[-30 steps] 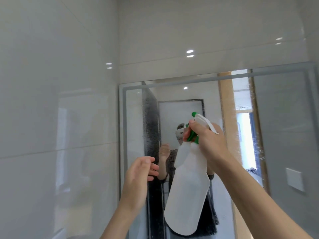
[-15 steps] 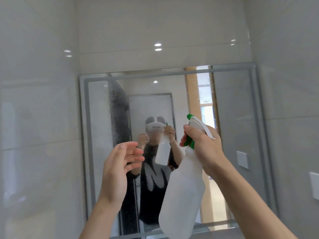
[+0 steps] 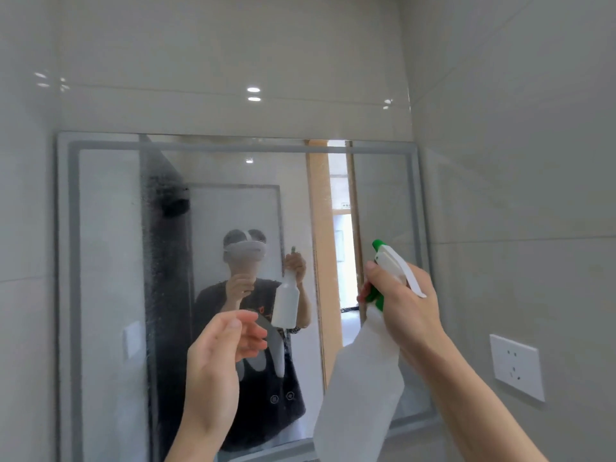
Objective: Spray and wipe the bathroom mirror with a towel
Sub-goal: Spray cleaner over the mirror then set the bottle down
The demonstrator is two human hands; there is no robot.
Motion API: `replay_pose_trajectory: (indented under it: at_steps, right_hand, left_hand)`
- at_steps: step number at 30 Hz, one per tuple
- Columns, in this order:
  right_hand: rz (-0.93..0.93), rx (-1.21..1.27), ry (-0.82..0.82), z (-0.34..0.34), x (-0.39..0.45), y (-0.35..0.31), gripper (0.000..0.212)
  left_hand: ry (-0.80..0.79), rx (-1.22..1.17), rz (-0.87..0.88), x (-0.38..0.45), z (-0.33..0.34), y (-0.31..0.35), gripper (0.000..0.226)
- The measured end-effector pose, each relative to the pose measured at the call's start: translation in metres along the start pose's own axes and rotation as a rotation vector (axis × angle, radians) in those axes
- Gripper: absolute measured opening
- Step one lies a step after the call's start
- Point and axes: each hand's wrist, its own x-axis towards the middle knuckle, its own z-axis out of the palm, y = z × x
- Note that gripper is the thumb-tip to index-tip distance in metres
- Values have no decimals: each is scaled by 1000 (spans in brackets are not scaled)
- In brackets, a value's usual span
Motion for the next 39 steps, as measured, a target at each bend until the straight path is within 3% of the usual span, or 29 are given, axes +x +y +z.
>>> replay_pose_trajectory:
  at_steps: [5, 16, 32, 39]
  right_hand:
    - [3, -43, -8, -22, 11, 6, 29]
    - [-8, -96, 94, -58, 24, 22, 39]
    - [10, -176, 157, -117, 41, 56, 33]
    - [72, -307, 122, -127, 19, 102, 38]
  left_hand:
    - [-36, 27, -38, -4, 31, -13, 30]
    - [-168, 4, -118, 1, 101, -25, 23]
    - [-202, 41, -141, -2, 148, -57, 23]
    - [-271, 25, -320, -33, 151, -83, 18]
